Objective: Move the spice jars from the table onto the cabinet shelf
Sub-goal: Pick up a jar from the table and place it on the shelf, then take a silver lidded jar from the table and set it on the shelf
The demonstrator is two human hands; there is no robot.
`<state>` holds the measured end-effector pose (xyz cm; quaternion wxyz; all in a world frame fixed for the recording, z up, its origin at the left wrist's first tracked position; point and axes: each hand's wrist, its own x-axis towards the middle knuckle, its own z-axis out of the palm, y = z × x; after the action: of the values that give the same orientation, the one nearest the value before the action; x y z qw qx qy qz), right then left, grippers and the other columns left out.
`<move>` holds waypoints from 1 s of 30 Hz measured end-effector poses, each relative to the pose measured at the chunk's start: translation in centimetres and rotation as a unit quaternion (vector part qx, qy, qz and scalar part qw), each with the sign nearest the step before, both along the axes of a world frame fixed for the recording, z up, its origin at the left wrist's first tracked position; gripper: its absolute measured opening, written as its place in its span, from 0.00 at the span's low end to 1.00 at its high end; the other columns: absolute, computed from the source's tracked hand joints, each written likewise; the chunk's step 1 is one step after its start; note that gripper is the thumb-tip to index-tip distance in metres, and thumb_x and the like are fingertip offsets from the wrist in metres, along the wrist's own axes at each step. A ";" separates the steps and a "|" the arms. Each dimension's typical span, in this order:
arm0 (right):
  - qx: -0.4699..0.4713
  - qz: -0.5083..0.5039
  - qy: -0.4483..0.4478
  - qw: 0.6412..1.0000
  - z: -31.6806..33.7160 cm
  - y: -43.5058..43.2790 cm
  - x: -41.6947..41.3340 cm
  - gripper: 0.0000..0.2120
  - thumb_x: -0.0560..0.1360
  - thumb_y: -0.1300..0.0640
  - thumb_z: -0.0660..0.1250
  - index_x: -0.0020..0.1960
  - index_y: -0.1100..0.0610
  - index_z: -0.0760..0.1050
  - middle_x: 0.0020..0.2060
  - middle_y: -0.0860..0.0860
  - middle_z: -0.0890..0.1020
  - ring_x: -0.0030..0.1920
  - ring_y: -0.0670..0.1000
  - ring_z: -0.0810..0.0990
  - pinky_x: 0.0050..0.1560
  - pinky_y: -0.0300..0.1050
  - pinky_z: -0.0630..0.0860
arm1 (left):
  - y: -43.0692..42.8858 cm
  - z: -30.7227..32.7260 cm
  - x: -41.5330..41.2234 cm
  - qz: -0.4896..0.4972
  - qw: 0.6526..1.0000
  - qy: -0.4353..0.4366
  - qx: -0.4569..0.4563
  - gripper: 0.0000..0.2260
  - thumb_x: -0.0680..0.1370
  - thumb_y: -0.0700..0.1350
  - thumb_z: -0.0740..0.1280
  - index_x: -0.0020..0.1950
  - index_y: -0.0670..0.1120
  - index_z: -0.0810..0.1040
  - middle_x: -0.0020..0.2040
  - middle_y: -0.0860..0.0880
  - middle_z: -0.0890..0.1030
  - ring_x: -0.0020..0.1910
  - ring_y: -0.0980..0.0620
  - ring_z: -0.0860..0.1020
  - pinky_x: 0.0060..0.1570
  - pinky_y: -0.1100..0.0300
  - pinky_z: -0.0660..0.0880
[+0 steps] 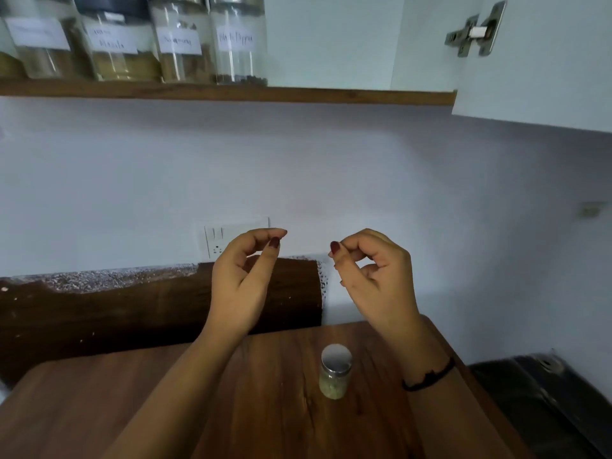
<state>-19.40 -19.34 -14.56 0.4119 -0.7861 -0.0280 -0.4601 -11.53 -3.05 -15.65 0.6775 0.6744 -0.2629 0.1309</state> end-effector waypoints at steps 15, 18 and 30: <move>0.058 -0.013 0.091 0.994 -9.4 2.1 1.9 0.11 0.75 0.52 0.65 0.41 0.59 0.80 0.35 0.54 0.81 0.36 0.55 0.81 0.35 0.60 0.78 | 3.7 -11.2 3.2 -0.059 0.987 0.146 -0.025 0.10 0.82 0.38 0.63 0.59 0.44 0.81 0.56 0.50 0.84 0.59 0.54 0.81 0.58 0.63 0.77; 0.059 -0.034 0.111 0.992 -11.5 2.1 1.8 0.11 0.75 0.53 0.65 0.40 0.59 0.80 0.35 0.53 0.81 0.37 0.53 0.80 0.36 0.58 0.78 | 4.0 -13.4 3.4 -0.066 0.979 0.189 -0.033 0.09 0.82 0.39 0.63 0.59 0.45 0.81 0.56 0.50 0.84 0.58 0.54 0.81 0.57 0.60 0.79; 0.091 -0.015 0.160 0.983 -13.9 0.9 2.7 0.06 0.76 0.52 0.65 0.43 0.44 0.80 0.37 0.44 0.83 0.41 0.50 0.83 0.41 0.51 0.82 | 2.7 -15.4 2.5 -0.090 0.978 0.187 0.019 0.10 0.82 0.42 0.63 0.60 0.43 0.80 0.55 0.47 0.83 0.56 0.48 0.82 0.57 0.41 0.79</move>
<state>-16.69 -18.41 -28.43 0.4737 -0.8091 0.0925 -0.3352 -8.99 -0.39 -31.01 0.7110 0.6729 -0.1941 -0.0638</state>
